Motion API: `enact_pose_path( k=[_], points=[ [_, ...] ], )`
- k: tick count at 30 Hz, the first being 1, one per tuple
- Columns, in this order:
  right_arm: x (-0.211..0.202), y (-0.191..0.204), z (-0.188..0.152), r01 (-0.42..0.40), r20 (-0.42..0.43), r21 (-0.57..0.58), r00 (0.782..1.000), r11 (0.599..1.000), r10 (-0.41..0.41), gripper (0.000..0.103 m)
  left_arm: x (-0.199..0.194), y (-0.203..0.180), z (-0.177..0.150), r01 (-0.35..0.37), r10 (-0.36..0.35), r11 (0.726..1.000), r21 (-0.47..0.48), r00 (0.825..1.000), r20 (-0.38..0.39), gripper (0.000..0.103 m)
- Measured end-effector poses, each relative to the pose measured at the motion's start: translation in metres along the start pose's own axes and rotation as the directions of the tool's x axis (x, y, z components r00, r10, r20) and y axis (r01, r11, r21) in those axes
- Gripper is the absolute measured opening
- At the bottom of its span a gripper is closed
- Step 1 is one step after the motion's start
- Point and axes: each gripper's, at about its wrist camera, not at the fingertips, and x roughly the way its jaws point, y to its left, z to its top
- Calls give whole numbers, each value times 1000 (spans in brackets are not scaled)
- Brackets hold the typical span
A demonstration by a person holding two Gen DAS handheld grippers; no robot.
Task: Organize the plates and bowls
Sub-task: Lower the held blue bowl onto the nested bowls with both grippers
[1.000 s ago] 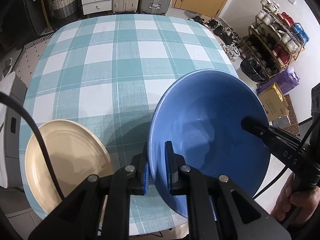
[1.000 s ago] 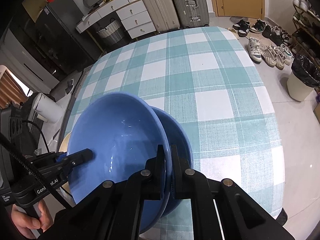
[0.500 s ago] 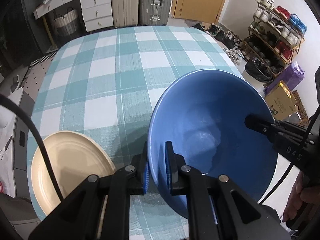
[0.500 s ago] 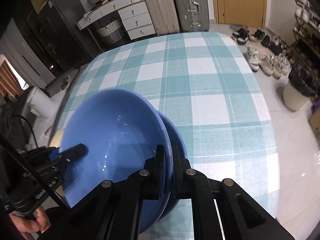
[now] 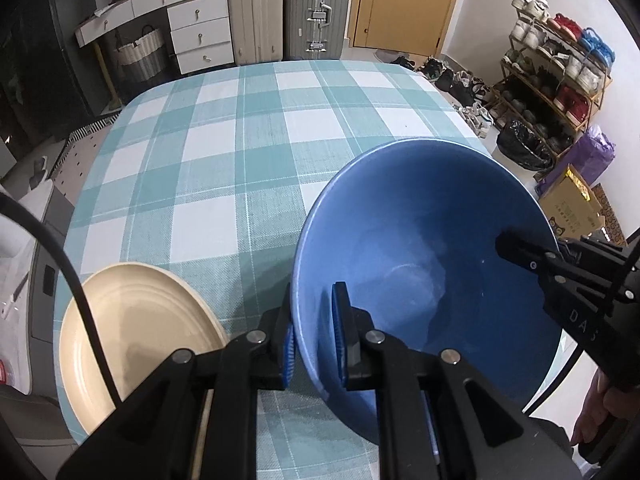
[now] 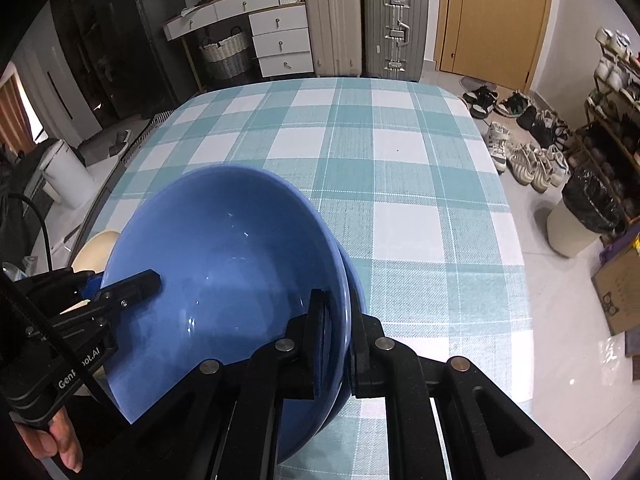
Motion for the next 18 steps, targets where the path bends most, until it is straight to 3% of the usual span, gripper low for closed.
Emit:
enact_pose_path(
  k=[9,18],
  points=[
    [-3,15,-1,70,29,-104,997,992,-67,9,3,-2,-3,-42,41,999,29,999,13,12],
    [-1,26,-6,183,65,-206,983,961,-173,13,9,-3,-5,-21,22,999,25,1000,-8,13]
  ],
)
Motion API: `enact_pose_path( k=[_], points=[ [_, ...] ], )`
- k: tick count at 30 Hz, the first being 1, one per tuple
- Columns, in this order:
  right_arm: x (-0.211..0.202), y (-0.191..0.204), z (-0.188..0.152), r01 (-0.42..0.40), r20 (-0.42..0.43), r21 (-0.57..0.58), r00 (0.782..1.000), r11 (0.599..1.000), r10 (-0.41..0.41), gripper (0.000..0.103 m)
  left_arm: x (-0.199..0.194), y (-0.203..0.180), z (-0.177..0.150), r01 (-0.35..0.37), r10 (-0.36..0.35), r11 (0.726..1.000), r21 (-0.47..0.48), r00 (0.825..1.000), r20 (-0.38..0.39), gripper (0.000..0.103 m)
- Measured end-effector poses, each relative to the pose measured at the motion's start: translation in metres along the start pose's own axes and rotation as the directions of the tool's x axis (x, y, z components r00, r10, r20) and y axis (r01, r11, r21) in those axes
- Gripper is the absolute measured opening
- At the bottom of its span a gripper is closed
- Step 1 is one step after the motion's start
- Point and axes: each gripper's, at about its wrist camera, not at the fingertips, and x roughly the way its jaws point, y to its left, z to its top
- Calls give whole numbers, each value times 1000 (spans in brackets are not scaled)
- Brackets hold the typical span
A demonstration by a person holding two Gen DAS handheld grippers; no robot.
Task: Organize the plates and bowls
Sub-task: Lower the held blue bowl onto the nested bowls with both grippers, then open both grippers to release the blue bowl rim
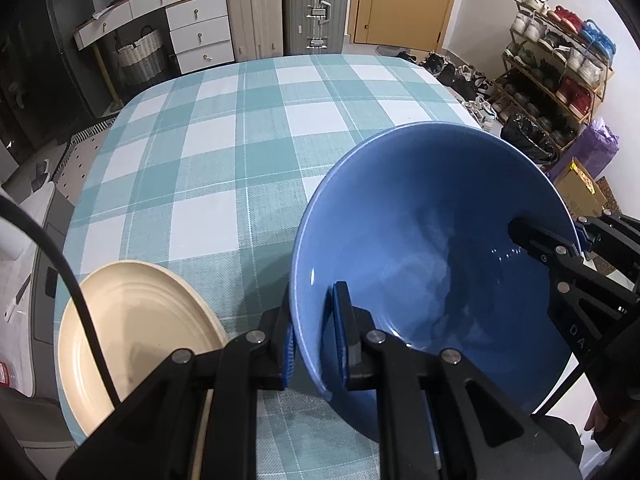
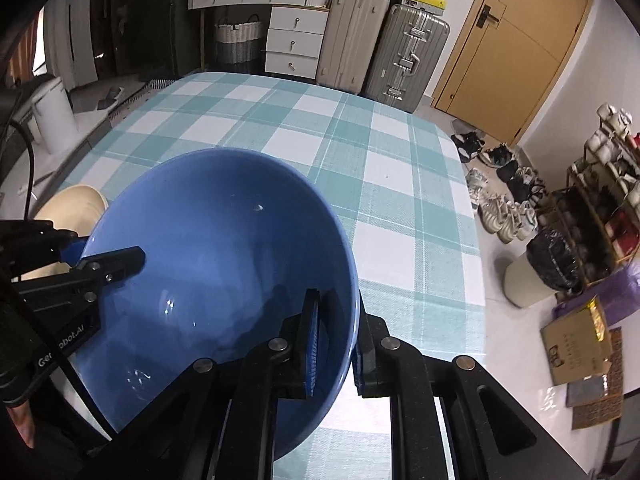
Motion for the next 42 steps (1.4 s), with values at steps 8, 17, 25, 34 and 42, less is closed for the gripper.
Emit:
enact_pose_path(
  k=[8,17,25,34,42],
  points=[
    [5,6,-5,56,17,-61,998,997,-55,16,6,0,-2,13,-14,1000,-4,1000,-15,13],
    [16,5,-16,65,4,-66,998,996,-65,17,7,-2,-6,13,-13,1000,11,1000,-18,13],
    [19,2,-19,53,3,-57,999,997,-53,17,9,-2,-8,12,-12,1000,11,1000,-18,16],
    [16,-1,-20,21,17,-26,1000,999,-20,17,8,-1,-9,-6,6,1000,3,1000,1,18],
    [1,-6,-19,-4,64,18,998,1000,3,17,0,-3,-10,-29,28,999,13,999,36,31]
  ],
)
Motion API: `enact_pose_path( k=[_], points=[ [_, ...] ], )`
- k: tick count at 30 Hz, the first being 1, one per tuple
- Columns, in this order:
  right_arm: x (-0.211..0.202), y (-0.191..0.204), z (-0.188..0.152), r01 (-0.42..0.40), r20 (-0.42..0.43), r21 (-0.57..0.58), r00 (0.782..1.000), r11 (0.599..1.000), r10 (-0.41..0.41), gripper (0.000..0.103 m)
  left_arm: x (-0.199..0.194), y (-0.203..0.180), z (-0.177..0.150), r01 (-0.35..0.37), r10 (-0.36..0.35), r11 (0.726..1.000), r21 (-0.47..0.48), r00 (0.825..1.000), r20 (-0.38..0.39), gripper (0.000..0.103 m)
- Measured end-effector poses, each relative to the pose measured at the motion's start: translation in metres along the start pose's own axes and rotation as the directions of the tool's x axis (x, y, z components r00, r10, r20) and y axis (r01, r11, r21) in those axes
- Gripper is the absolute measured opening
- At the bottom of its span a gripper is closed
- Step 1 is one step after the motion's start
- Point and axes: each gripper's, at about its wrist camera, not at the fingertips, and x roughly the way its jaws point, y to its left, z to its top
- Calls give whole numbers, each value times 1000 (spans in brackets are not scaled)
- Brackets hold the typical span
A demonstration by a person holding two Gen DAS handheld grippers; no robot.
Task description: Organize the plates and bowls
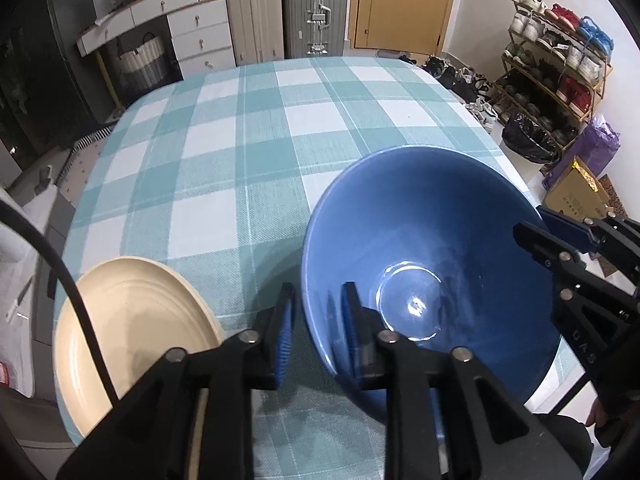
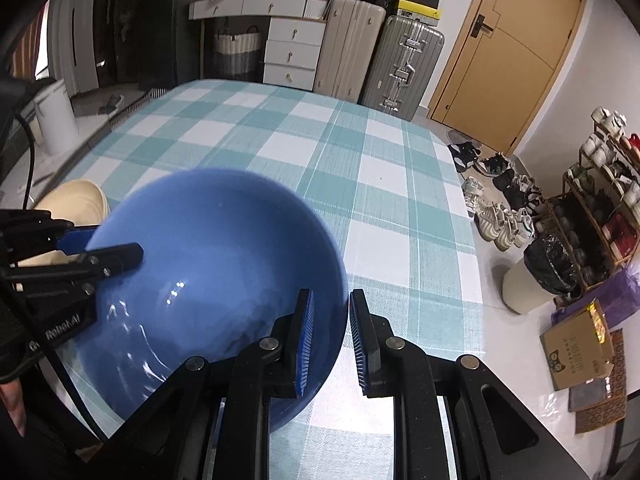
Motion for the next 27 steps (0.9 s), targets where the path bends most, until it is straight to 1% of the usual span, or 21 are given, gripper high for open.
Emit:
enact_pose_path(
  k=[1,2,6,9,12,18,24,25,27],
  points=[
    [-2,-1,0,-6,7,10,1000,1000,6,17,-3,0,0,-12,12,1000,3,1000,11,42],
    [-4,-1,0,-10,12,16,1000,1000,10,17,-6,0,0,-20,20,1000,3,999,26,46],
    [-12,-1,-1,-23,29,37,999,999,22,17,-19,6,0,-67,67,998,-8,992,103,46],
    [-15,-3,-4,-34,36,59,999,998,32,17,-21,14,1,-41,44,999,-32,995,91,46],
    [-16,-6,-6,-44,44,83,998,996,41,17,-26,18,-1,-40,46,998,-52,992,114,46],
    [-24,-12,-6,-45,73,107,997,993,37,17,-31,16,-4,-51,55,998,-39,992,117,46],
    [-42,-19,-6,-75,122,144,991,987,58,17,-40,11,-8,-49,54,998,-35,989,135,47],
    [-46,-20,-6,-84,134,151,989,985,64,19,-42,11,-8,-50,54,998,-34,989,139,47],
    [-52,-21,-7,-94,153,160,986,983,70,19,-47,10,-10,-53,58,998,-35,988,145,48]
  ],
)
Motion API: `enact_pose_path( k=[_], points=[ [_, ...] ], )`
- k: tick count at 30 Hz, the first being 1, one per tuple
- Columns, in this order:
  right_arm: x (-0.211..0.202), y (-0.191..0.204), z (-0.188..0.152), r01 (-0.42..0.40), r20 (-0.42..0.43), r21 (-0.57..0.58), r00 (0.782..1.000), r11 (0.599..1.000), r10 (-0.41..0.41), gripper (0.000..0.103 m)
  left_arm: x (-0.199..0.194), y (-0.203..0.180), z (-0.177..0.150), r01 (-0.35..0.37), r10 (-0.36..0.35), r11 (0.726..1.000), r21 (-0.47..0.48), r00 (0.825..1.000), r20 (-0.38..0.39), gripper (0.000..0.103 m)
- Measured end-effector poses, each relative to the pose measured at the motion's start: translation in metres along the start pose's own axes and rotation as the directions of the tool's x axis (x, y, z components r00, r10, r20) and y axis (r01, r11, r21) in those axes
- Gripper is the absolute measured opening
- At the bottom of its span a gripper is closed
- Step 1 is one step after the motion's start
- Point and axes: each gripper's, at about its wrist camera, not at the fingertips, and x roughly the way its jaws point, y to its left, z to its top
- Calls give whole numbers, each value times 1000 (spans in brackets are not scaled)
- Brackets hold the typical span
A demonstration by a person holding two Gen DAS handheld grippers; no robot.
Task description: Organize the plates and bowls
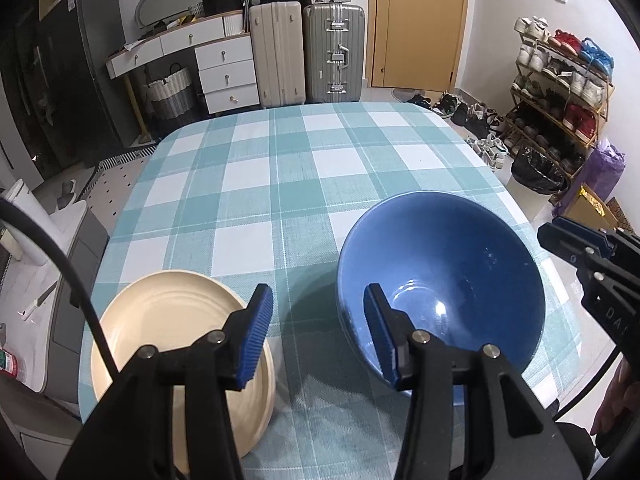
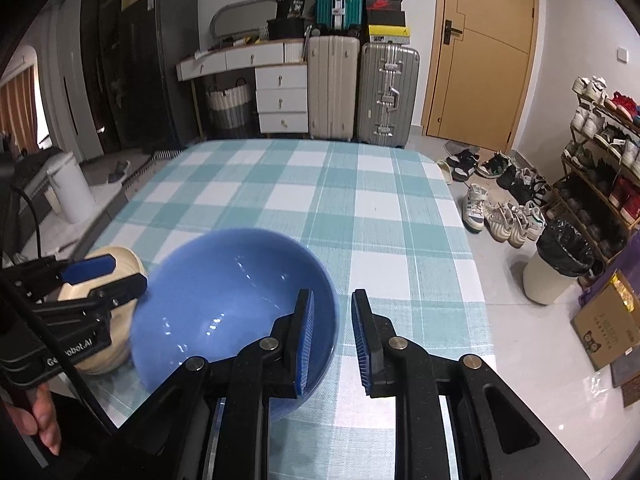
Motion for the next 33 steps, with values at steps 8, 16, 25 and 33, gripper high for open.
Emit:
enact_pose_path(
  k=[8,16,25,33],
  points=[
    [-20,6,-9,-62,56,34,997,998,60,31,-30,-1,-4,10,-10,1000,3,997,80,59],
    [-43,10,-34,-140,154,102,980,985,123,51,-66,0,-18,22,-20,1000,-5,977,210,87],
    [-69,14,-69,-77,329,135,944,988,29,97,-82,-12,-44,-53,37,998,44,952,304,93],
    [-104,26,-80,-104,461,71,886,992,59,102,-91,-5,-58,-68,47,997,40,919,391,101]
  ],
)
